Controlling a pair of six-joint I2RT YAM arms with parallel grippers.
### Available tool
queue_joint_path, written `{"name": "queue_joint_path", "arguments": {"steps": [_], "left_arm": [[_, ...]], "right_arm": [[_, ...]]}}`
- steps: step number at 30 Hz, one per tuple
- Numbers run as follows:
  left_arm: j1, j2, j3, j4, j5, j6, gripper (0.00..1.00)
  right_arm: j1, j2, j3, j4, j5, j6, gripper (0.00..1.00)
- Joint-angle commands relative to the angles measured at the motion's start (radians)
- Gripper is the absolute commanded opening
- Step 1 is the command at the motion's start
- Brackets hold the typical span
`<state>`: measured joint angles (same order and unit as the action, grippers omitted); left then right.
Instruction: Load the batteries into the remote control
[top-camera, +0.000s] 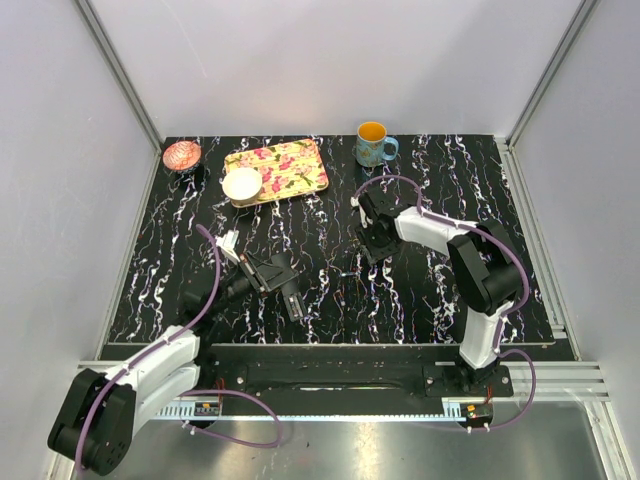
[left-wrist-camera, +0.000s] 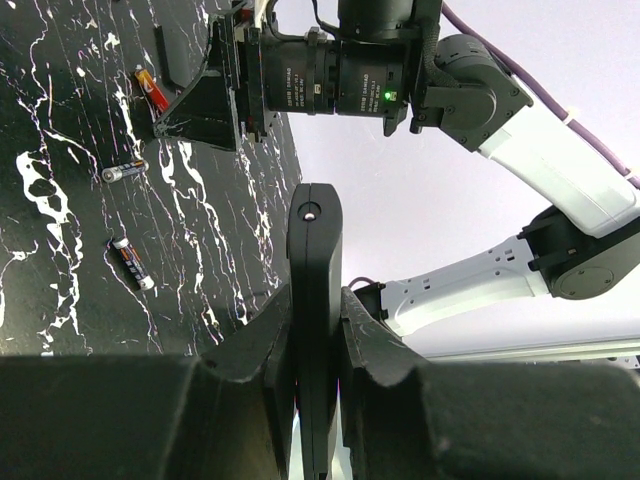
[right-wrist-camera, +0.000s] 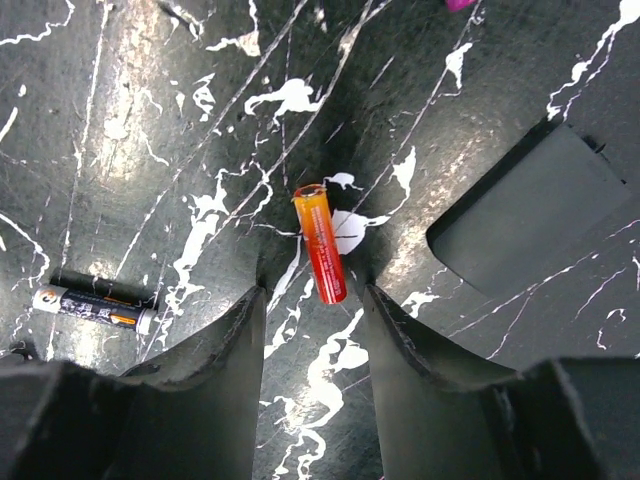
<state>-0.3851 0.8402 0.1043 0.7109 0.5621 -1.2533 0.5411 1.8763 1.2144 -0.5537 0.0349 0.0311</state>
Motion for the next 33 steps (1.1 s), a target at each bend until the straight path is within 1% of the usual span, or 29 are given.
{"name": "queue_joint_path", "arguments": {"steps": [1,7,8,11,13,14,16,18,20,21,22,24,29,33], "left_arm": [[-0.001,0.007,0.008,0.075,-0.001,0.009,0.0],[-0.003,0.011,0.009,0.079,0.005,0.008,0.0],[-0.001,0.011,0.008,0.079,0.005,0.008,0.0],[-0.003,0.011,0.008,0.079,0.005,0.008,0.0],[-0.001,0.011,0.008,0.079,0.005,0.008,0.0],[-0.001,0.011,0.009,0.079,0.007,0.008,0.0],[-0.001,0.01,0.011,0.079,0.007,0.008,0.0],[-0.001,0.011,0.012,0.079,0.009,0.008,0.0],[-0.001,0.01,0.012,0.078,0.009,0.008,0.0],[-0.001,0.011,0.012,0.078,0.009,0.008,0.0],[-0.001,0.01,0.014,0.078,0.01,0.006,0.0],[-0.003,0.01,0.014,0.076,0.012,0.006,0.0],[-0.001,0.003,0.012,0.07,0.01,0.008,0.0],[-0.001,0.003,0.012,0.068,0.01,0.008,0.0]], "right_arm": [[-0.023,0.023,0.031,0.018,-0.003,-0.019,0.47],[-0.027,0.037,0.031,0.028,-0.01,-0.019,0.44],[-0.03,0.038,0.031,0.028,-0.015,-0.019,0.38],[-0.033,0.04,0.027,0.029,-0.023,-0.019,0.32],[-0.033,0.037,0.024,0.032,-0.029,-0.019,0.3],[-0.033,0.037,0.022,0.031,-0.03,-0.019,0.27],[-0.033,0.035,0.02,0.034,-0.032,-0.017,0.25],[-0.033,0.034,0.019,0.035,-0.032,-0.016,0.26],[-0.033,0.034,0.02,0.035,-0.032,-0.016,0.29],[-0.033,0.035,0.023,0.034,-0.03,-0.014,0.38],[-0.033,0.035,0.025,0.034,-0.029,-0.014,0.41],[-0.032,0.037,0.03,0.034,-0.024,-0.013,0.45],[-0.033,0.046,0.04,0.034,-0.027,-0.014,0.44],[-0.033,0.053,0.039,0.032,-0.032,-0.017,0.36]]}}
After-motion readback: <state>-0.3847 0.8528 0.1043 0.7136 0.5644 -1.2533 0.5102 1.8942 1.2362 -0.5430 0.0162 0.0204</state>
